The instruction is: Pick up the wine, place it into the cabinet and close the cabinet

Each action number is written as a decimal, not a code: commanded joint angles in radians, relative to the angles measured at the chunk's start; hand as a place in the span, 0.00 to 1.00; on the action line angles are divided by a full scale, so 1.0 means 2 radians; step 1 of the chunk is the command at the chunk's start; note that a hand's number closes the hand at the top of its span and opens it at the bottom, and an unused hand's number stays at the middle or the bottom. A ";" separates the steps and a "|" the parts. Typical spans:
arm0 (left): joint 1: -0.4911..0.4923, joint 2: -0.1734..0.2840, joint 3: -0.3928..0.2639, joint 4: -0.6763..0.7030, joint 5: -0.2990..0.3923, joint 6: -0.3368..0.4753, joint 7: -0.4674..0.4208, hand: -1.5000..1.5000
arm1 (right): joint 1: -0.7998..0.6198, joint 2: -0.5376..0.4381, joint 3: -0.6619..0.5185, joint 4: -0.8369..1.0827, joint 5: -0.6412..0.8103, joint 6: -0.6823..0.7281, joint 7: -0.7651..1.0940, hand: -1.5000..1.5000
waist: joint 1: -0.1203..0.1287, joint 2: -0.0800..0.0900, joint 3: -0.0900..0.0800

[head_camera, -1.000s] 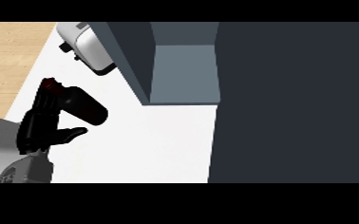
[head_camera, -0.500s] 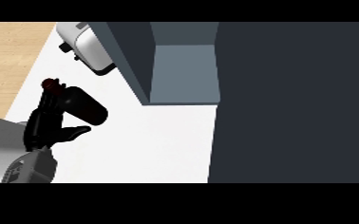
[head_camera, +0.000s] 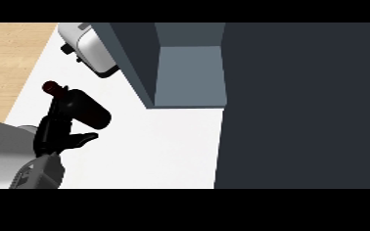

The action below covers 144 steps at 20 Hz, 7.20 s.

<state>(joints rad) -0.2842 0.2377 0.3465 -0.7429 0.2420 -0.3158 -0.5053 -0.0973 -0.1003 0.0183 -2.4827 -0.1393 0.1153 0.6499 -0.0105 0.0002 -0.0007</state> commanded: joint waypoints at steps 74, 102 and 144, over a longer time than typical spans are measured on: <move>-0.021 -0.119 -0.398 -0.523 -0.047 0.379 0.299 1.00 | -0.019 0.012 -0.029 -0.027 -0.060 0.005 0.041 0.00 | 0.001 0.000 0.000; -0.153 -0.119 -0.422 -0.328 0.060 0.524 0.169 1.00 | 0.039 0.020 -0.014 -0.067 -0.058 0.029 0.024 0.00 | -0.005 0.000 0.000; -0.288 -0.119 -0.284 0.035 0.081 0.415 0.022 1.00 | 0.045 0.035 0.010 -0.022 -0.028 0.034 -0.017 0.00 | -0.007 0.002 0.000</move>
<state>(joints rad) -0.7876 0.0048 -0.2554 -0.7899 0.4143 0.5210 -0.4367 -0.0637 -0.0495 0.0039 -2.4311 -0.1682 0.1819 0.6027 -0.0201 0.0021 -0.0001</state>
